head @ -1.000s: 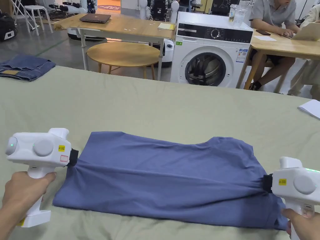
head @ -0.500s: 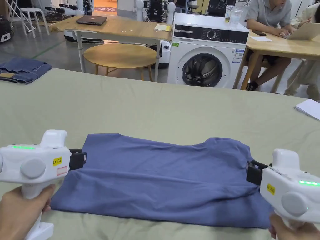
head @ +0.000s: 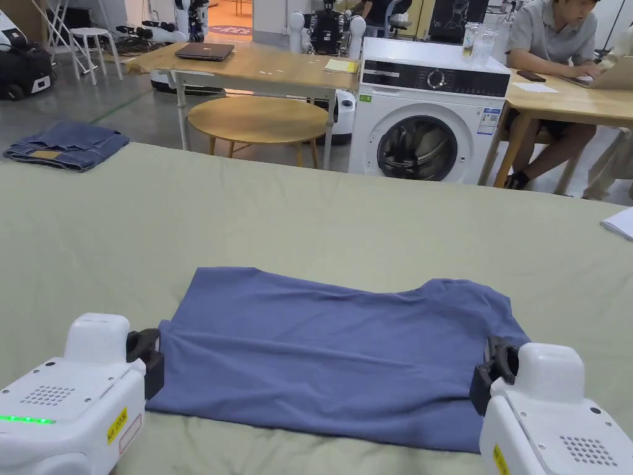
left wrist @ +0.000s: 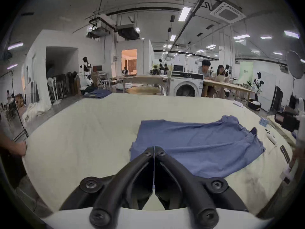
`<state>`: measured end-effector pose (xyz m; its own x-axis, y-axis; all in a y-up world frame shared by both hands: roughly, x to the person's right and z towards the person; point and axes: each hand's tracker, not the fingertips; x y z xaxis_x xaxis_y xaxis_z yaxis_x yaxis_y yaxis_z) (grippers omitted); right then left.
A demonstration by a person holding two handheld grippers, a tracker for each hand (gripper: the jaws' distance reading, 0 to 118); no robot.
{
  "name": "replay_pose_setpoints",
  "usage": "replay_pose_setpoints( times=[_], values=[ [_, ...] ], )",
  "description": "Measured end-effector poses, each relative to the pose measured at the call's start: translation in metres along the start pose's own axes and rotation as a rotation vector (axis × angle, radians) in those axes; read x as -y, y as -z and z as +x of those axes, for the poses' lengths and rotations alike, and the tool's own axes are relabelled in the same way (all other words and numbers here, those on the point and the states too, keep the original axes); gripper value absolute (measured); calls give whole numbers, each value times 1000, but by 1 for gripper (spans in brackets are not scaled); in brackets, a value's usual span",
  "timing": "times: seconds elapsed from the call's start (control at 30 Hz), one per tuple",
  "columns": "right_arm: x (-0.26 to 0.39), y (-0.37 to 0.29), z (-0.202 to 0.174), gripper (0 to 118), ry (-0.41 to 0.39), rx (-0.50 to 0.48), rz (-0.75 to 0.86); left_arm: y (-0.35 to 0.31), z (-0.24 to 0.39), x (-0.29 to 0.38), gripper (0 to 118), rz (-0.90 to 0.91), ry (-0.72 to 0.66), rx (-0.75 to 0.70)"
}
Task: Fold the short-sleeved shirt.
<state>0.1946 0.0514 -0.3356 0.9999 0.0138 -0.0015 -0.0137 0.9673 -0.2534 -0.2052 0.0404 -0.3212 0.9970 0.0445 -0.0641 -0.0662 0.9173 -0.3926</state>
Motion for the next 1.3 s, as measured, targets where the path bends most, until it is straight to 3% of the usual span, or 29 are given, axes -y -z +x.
replay_pose_setpoints(
  times=[0.43, 0.5, 0.53, 0.6, 0.7, 0.87, 0.97, 1.17, 1.23, 1.27, 1.3],
  values=[
    [26, 0, 20, 0, 1, 9, -122, 106, -77, -10, 2, -537, -146, 67],
    [30, -1, 24, 0, -5, 22, -140, 120, -82, -8, 24, -591, -169, 66],
    [32, -1, 27, 0, -5, 26, -148, 129, -85, -6, 24, -632, -183, 78],
    [36, 0, 32, 0, -1, 33, -164, 143, -85, -3, 38, -680, -183, 64],
    [41, 0, 37, 0, 3, 48, -188, 162, -76, 9, 48, -780, -121, 39],
    [47, 2, 45, 0, 24, 58, -232, 149, -43, 12, 43, -769, -16, -33],
    [52, 4, 53, 0, 44, 68, -270, 139, -29, 13, 3, -722, 97, 12],
    [54, 30, 99, 0, 57, 92, -420, 115, -39, 13, 0, -624, 29, 34],
    [51, 46, 120, 7, 62, 99, -477, 116, -46, 12, 0, -619, 21, 40],
    [49, 55, 131, 17, 73, 93, -501, 113, -46, 10, 0, -604, 19, 39],
    [45, 63, 141, 37, 90, 80, -514, 112, -48, 9, 0, -607, 17, 43]
  ],
)
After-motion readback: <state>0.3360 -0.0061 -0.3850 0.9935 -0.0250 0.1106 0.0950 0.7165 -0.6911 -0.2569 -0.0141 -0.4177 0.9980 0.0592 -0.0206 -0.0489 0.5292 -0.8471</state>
